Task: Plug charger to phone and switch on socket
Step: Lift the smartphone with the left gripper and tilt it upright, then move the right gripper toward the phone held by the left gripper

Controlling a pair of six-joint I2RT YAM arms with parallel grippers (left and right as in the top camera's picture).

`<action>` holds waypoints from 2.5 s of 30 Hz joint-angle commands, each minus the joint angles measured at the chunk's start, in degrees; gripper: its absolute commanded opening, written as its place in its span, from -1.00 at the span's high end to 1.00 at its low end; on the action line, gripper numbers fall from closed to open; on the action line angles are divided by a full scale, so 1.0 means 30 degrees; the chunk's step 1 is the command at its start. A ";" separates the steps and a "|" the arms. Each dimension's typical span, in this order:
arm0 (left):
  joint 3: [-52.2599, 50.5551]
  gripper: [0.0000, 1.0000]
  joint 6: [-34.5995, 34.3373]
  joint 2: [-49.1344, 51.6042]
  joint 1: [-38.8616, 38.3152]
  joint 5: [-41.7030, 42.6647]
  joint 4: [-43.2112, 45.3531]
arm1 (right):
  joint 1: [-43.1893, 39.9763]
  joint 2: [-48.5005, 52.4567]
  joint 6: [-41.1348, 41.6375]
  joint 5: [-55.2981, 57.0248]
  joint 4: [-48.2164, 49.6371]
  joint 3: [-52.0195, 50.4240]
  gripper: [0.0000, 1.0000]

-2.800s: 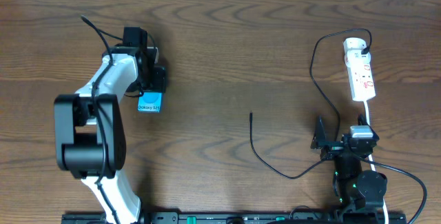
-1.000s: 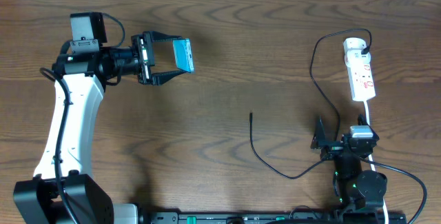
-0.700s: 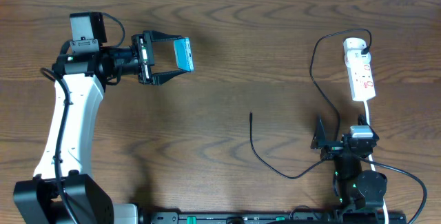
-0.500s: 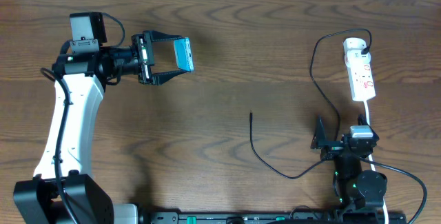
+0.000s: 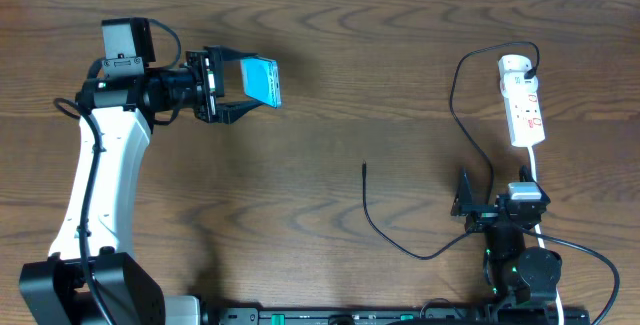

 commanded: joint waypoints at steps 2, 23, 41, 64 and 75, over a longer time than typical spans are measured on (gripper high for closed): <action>0.0648 0.86 0.4488 -0.0350 0.0080 -0.4641 -0.1399 | -0.0102 -0.0095 -0.0219 0.0080 -0.0080 -0.0015 -0.99; -0.2142 0.86 0.7533 -0.0306 0.0080 -1.8651 -0.7184 | -0.0102 -0.0095 -0.0219 0.0080 -0.0080 -0.0015 -0.98; -0.2667 0.86 0.7533 0.0124 0.0080 -1.8644 -0.6834 | -0.0102 -0.0095 -0.0219 0.0080 -0.0080 -0.0015 -0.99; -0.2667 0.86 0.7526 0.0124 0.0073 -1.8440 -0.6025 | -0.0117 0.5799 0.0656 -0.1829 -0.2433 0.6062 -0.98; -0.2667 0.86 0.7526 0.0124 0.0073 -1.8433 -0.6047 | -0.0095 2.5835 0.1027 -1.3894 -1.0659 2.2760 -0.98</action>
